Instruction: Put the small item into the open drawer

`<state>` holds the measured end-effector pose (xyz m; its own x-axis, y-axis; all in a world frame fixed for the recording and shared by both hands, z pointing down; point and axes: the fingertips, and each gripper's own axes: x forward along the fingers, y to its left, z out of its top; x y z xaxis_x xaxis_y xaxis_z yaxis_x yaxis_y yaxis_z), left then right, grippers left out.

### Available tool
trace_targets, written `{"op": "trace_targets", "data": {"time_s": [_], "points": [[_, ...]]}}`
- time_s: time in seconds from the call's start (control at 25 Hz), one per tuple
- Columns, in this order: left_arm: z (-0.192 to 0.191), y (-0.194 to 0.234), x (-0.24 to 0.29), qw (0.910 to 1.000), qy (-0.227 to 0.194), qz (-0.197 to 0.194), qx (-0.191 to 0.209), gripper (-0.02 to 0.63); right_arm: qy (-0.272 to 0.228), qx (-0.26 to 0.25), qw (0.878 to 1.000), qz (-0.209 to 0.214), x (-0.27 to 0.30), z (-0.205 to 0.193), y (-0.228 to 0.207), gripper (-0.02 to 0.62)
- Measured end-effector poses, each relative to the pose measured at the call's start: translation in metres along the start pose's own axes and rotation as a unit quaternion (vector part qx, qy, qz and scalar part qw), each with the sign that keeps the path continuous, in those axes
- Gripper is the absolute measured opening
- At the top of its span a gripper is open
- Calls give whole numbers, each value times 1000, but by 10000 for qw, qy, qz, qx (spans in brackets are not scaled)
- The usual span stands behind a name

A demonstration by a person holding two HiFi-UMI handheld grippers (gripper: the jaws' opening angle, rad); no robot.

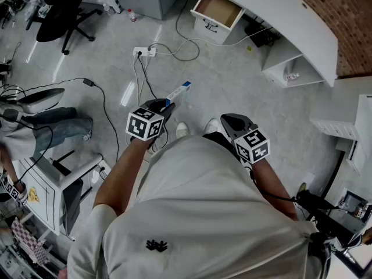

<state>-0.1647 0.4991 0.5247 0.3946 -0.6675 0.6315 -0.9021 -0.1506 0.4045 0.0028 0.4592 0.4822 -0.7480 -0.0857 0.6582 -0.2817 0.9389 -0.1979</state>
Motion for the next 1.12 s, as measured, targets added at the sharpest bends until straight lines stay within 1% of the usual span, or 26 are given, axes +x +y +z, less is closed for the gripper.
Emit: {"op": "trace_targets", "data": {"time_s": [0.16, 0.36, 0.44, 0.52, 0.64, 0.76, 0.8, 0.84, 1.0, 1.12], "points": [[2, 4, 1, 9999, 30, 114, 47, 98, -1, 22, 10000, -42, -2, -2, -3, 29], [0, 9, 9, 9999, 127, 112, 21, 98, -1, 157, 9998, -112, 2, -5, -10, 29], [5, 10, 17, 9997, 195, 108, 49, 100, -16, 248, 9996, -118, 2, -2, -19, 29], [18, 11, 30, 9996, 248, 107, 90, 98, -45, 337, 9994, -78, 2, 2, -35, 29], [46, 16, 55, 9993, 315, 121, 128, 100, -82, 394, 9992, -47, 6, 10, -67, 32], [83, 18, 82, 9992, 358, 124, 127, 98, -128, 488, 9987, -52, 8, 28, -108, 39], [98, 19, 92, 9991, 377, 118, 140, 98, -151, 513, 9985, -64, 9, 35, -124, 79], [114, 19, 104, 9989, 409, 116, 171, 100, -179, 525, 9984, -77, 9, 43, -141, 101], [188, 33, 159, 9976, 559, 198, 359, 100, -317, 652, 9973, -73, 17, 71, -218, 91], [234, 44, 200, 9965, 619, 280, 488, 98, -374, 743, 9965, -69, 17, 84, -267, 51]]}}
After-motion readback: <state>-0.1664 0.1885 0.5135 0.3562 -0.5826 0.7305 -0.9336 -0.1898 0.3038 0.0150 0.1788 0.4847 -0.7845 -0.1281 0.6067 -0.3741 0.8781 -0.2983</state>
